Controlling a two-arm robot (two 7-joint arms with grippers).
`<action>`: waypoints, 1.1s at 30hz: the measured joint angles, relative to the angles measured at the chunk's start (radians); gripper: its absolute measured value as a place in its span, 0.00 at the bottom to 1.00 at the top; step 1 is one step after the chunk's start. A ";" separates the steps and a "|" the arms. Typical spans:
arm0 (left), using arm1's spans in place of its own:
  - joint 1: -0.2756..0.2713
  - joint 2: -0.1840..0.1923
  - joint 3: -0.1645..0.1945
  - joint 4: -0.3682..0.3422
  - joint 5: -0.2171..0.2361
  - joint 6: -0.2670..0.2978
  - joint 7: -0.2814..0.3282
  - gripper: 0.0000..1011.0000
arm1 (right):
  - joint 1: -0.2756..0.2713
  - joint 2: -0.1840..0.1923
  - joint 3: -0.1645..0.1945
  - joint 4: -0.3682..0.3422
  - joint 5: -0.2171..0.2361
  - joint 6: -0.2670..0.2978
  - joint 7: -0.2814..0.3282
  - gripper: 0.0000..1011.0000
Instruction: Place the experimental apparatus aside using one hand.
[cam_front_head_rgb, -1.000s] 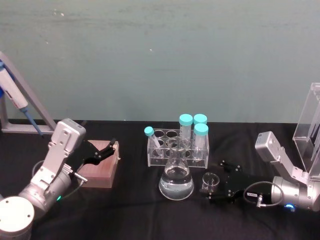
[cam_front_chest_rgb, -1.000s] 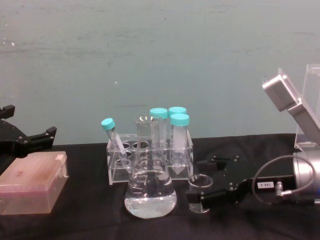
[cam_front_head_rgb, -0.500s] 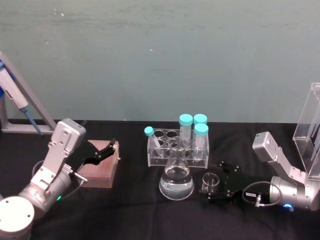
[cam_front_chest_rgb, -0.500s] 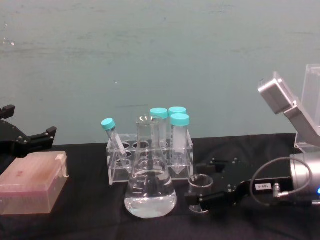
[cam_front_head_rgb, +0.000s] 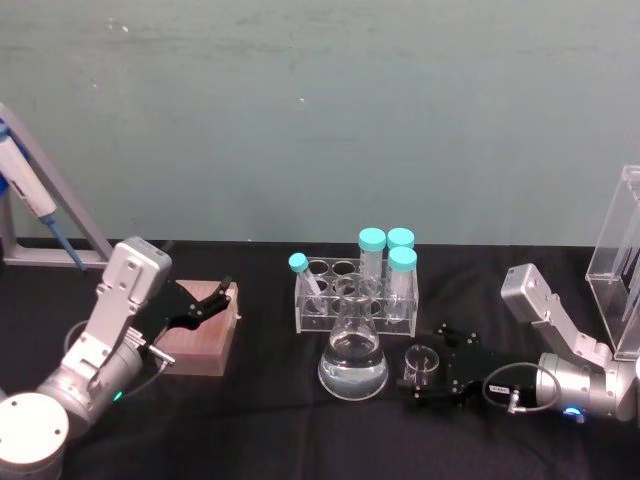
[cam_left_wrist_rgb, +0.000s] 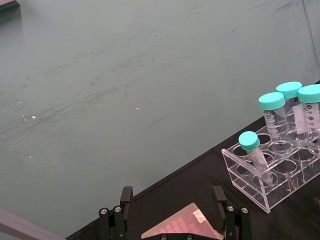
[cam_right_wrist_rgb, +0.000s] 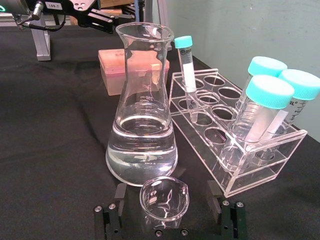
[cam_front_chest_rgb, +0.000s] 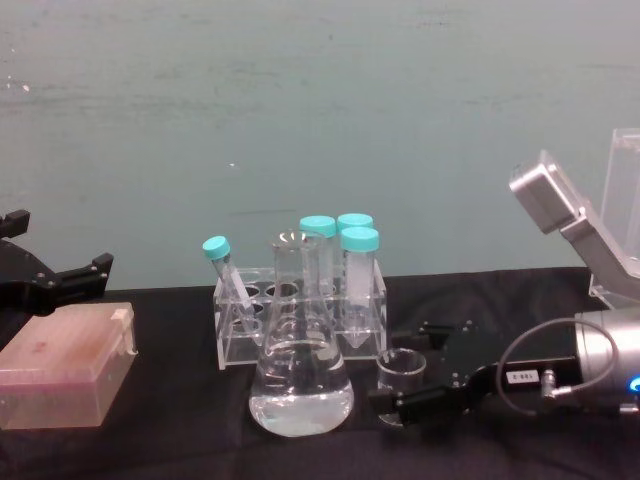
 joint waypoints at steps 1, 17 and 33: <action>0.000 0.000 0.000 0.000 0.000 0.000 0.000 0.99 | 0.001 -0.001 0.001 0.002 -0.001 -0.001 0.000 0.99; 0.000 0.000 0.000 0.000 0.000 0.000 0.000 0.99 | 0.008 -0.005 0.008 0.014 -0.005 -0.004 0.007 0.99; 0.000 0.000 0.000 0.000 0.000 0.000 0.000 0.99 | 0.005 -0.003 0.006 0.011 -0.005 -0.002 0.004 0.90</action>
